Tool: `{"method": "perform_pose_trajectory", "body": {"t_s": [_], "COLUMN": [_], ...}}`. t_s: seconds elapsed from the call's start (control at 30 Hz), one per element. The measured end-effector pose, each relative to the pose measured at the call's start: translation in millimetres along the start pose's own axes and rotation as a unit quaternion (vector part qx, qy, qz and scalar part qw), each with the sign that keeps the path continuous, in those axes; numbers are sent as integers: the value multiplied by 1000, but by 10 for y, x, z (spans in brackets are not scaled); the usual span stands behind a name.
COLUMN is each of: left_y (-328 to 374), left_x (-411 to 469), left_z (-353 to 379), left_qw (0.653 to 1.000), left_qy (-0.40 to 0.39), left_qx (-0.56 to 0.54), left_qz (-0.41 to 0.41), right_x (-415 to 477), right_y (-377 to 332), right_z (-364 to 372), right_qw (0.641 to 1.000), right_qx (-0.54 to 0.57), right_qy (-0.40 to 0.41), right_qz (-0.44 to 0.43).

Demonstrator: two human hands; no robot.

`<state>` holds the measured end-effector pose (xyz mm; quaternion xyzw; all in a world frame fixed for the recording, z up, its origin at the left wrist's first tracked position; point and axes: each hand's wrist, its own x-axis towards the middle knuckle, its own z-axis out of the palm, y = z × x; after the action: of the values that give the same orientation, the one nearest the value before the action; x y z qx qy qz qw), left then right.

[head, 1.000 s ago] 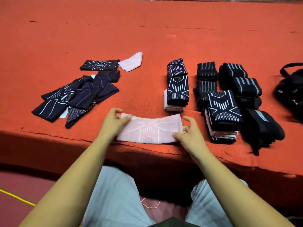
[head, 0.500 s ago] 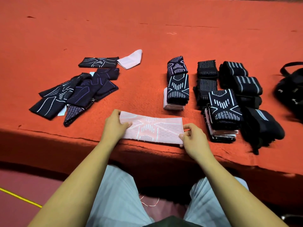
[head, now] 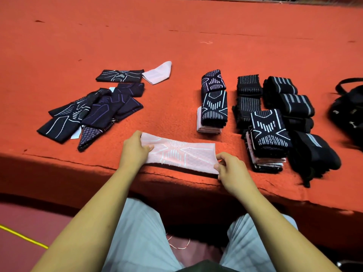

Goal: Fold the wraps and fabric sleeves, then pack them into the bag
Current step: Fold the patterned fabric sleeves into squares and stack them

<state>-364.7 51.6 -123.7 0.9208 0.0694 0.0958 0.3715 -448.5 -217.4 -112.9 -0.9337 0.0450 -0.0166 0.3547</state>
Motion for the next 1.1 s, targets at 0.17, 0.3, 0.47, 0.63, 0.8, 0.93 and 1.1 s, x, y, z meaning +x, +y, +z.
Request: {"method": "perform_pose_trajectory", "body": {"t_s": [0.17, 0.3, 0.47, 0.63, 0.8, 0.93, 1.1], "left_y": [-12, -29, -87, -69, -175, -13, 49], "left_x": [52, 52, 46, -20, -118, -225, -367], "left_z": [-23, -33, -112, -199, -336, -353, -101], "left_qw": [1000, 1000, 998, 998, 998, 992, 959], "left_qy": [-4, 0, -17, -23, -30, 6, -113], "left_qx": [6, 24, 48, -26, 5, -125, -108], "left_qz": [2, -2, -21, -56, -55, 26, 237], "right_x": [-16, -31, -79, -20, 39, 46, 74], "right_y": [-6, 5, -44, -387, -297, -208, -187], "right_z": [-7, -24, -83, 223, 575, 614, 558], "right_qw": [1000, 999, 994, 978, 962, 963, 972], "right_qx": [16, -23, -53, -61, -143, -139, -74], "right_qy": [7, 35, 92, 47, -75, -86, -97], "right_qz": [7, 1, -39, -195, -222, -215, -201]}}
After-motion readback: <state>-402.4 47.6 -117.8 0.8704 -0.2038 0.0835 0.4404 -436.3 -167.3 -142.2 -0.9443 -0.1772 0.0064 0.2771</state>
